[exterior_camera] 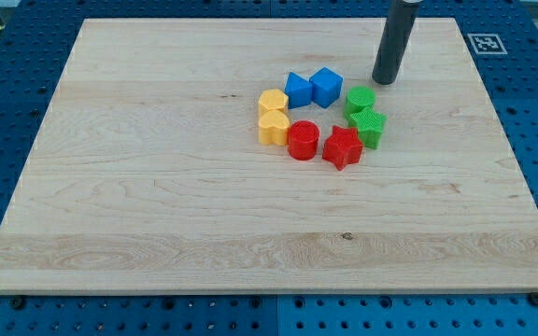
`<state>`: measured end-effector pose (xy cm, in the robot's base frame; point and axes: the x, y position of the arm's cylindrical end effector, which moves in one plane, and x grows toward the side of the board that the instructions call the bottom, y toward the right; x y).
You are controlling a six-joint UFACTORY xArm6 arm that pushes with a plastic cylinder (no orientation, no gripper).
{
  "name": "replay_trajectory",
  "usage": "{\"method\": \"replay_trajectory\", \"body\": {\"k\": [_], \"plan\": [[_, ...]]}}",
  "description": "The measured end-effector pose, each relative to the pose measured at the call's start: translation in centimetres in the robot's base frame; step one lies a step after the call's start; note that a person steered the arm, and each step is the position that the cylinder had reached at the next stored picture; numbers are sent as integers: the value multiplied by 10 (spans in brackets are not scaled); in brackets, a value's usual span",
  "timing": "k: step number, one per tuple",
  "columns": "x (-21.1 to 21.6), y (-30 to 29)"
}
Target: Push the green circle towards bottom left
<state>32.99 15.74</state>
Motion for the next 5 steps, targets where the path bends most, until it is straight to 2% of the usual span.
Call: {"method": "replay_trajectory", "body": {"k": [2,5], "plan": [[1,-10],[35,-30]]}}
